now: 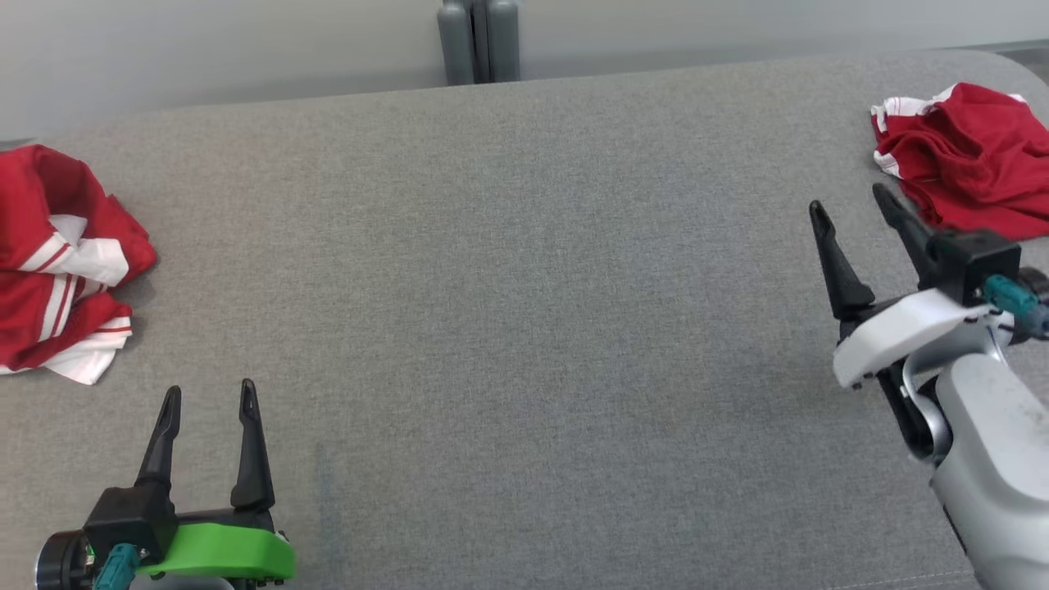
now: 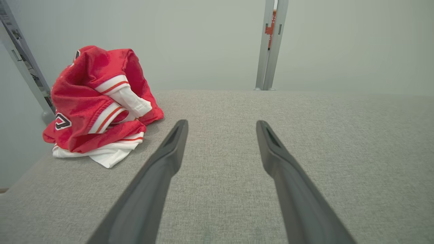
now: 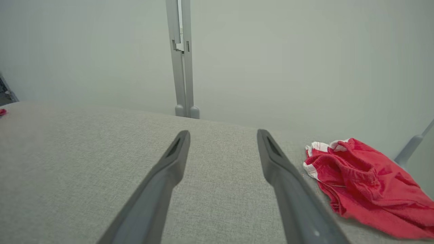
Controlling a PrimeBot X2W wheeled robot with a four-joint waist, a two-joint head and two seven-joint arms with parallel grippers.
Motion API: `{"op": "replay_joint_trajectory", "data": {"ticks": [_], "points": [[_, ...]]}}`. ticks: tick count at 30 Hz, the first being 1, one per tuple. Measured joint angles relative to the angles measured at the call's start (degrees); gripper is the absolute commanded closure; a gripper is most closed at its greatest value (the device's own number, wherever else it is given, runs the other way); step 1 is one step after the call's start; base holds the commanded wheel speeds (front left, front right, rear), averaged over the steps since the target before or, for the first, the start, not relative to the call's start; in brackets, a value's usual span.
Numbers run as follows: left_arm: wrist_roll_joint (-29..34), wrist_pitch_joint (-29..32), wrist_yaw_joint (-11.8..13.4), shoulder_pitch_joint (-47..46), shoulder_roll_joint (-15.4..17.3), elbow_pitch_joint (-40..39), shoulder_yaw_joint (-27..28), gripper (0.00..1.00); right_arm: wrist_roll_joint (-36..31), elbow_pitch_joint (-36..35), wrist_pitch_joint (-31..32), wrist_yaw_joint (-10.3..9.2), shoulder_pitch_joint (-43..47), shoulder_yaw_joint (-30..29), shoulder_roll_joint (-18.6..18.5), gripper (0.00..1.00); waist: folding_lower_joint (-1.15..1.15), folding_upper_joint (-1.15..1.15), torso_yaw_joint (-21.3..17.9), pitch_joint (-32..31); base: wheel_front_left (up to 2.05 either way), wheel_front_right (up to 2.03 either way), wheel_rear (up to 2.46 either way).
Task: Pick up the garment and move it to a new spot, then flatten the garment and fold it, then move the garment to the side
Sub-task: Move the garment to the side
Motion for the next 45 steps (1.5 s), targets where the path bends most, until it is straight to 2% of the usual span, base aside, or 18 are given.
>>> {"op": "replay_joint_trajectory", "data": {"ticks": [10,20,33,45], "points": [[0.0,0.0,-0.4,1.0,-0.1,1.0,-0.1,0.0,-2.6,-10.8,0.0,0.0,14.2,-7.7,6.3,0.0,0.0,0.0,1.1,-3.9,0.0,0.0,0.0],[0.1,0.0,-0.8,1.7,-0.2,2.5,-0.6,0.0,-5.1,-17.1,0.0,0.0,23.0,-10.7,11.3,0.0,0.0,0.0,1.1,-7.2,0.0,0.0,0.0],[0.1,0.0,-1.2,2.5,-0.2,3.1,-0.3,0.0,-7.0,-20.6,0.0,0.0,28.2,-12.5,14.8,0.0,0.0,0.0,1.7,-9.3,0.0,0.0,0.0],[0.1,0.0,-1.4,2.6,-0.2,3.1,0.0,0.0,-7.5,-20.9,0.0,0.0,29.3,-12.9,15.3,0.0,0.0,0.0,1.7,-9.3,0.0,0.0,0.0]]}}
